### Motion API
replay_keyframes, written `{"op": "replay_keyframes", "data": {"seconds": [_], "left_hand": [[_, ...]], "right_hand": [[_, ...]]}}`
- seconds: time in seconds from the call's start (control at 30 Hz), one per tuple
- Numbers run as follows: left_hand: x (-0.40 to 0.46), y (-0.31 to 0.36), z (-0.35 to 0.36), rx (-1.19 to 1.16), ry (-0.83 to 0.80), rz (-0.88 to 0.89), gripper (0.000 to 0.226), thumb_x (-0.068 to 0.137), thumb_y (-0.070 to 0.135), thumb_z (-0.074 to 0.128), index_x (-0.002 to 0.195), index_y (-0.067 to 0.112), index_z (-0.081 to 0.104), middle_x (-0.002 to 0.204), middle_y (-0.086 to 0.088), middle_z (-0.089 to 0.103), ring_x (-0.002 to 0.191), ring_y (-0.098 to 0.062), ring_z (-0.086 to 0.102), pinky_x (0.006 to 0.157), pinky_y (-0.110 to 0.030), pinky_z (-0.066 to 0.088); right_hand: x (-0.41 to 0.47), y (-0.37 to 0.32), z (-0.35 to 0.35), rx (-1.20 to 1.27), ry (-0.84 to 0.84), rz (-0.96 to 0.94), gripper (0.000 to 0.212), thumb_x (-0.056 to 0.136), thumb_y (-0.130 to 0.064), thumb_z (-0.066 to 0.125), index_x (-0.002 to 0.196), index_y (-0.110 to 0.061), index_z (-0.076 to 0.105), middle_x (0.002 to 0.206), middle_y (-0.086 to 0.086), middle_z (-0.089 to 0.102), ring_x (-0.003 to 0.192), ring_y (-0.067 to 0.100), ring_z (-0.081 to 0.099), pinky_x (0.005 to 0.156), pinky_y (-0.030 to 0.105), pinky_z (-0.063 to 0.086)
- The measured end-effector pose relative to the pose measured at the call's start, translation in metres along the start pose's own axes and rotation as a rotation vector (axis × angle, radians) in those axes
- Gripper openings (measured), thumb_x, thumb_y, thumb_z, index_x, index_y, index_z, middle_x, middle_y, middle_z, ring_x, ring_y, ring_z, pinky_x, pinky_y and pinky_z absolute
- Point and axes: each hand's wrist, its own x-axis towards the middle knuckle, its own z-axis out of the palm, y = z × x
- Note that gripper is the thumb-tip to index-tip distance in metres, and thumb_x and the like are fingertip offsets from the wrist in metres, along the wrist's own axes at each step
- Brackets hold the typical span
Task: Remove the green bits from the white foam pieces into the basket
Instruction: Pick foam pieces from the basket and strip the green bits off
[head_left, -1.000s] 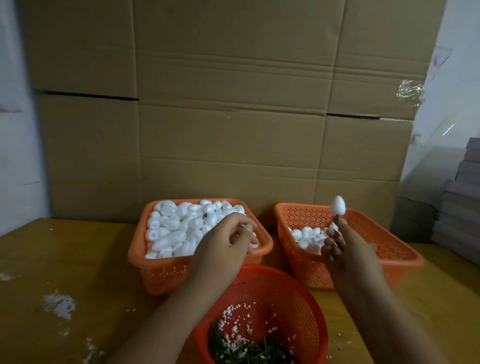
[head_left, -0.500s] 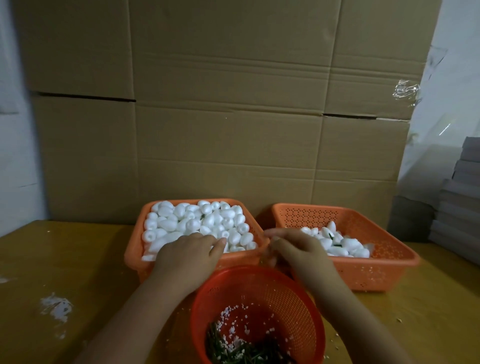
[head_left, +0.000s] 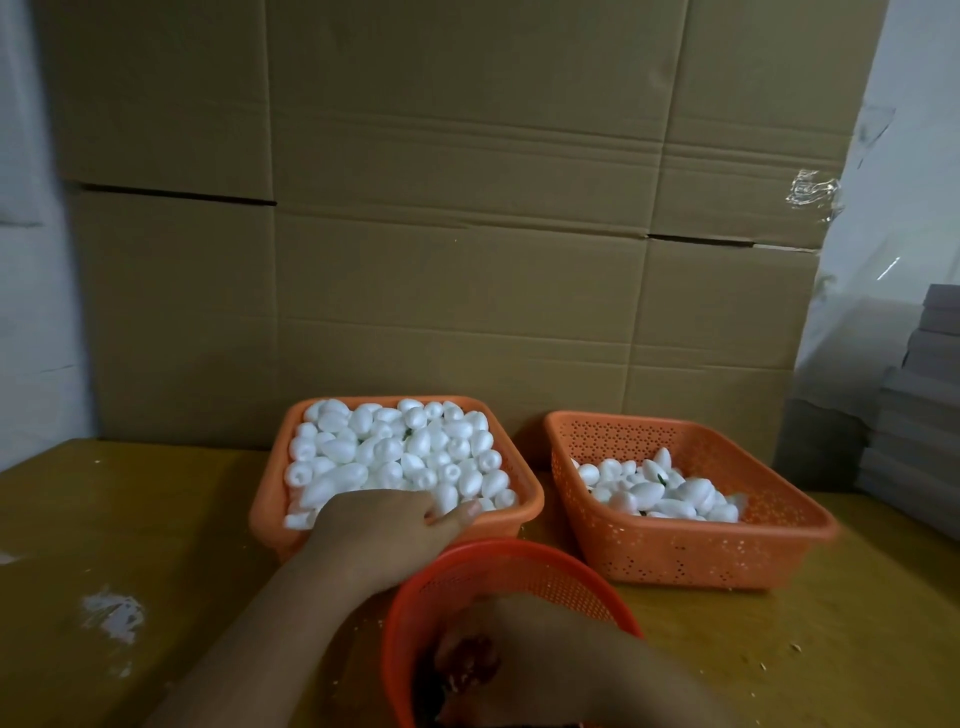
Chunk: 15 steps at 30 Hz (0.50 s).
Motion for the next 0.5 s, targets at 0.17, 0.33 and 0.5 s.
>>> {"op": "replay_keyframes", "data": {"seconds": [0.17,0.33,0.5], "left_hand": [[-0.0024,0.0007,-0.0022,-0.054,-0.085,0.021,0.074,0.075,0.092,0.014,0.105,0.044,0.063,0.099,0.018,0.067,0.09,-0.001,0.059,0.081,-0.027,0.043],[-0.003,0.0003,-0.0059,-0.034,-0.067,0.048,0.065,0.077,0.089,0.021,0.083,0.035,0.059,0.087,0.018,0.063,0.082,0.0,0.058,0.07,-0.025,0.039],[-0.0025,0.0014,-0.0067,0.011,0.014,0.022,0.066,0.076,0.089,0.027,0.067,0.029,0.052,0.089,0.009,0.062,0.076,-0.004,0.058,0.061,-0.026,0.039]], "right_hand": [[0.0014,0.0015,0.0049,-0.039,-0.002,0.036,0.029,0.088,-0.035,0.066,0.113,-0.02,0.066,0.111,0.0,0.068,0.103,0.018,0.063,0.092,0.033,0.052],[0.0005,0.0038,0.0067,-0.001,0.012,0.054,0.029,0.088,-0.036,0.064,0.112,-0.019,0.065,0.11,0.001,0.067,0.103,0.02,0.063,0.091,0.033,0.052],[0.006,0.0036,0.0047,-0.032,0.037,0.055,0.032,0.089,-0.034,0.065,0.118,-0.021,0.064,0.126,-0.003,0.061,0.118,0.014,0.056,0.101,0.028,0.043]]}}
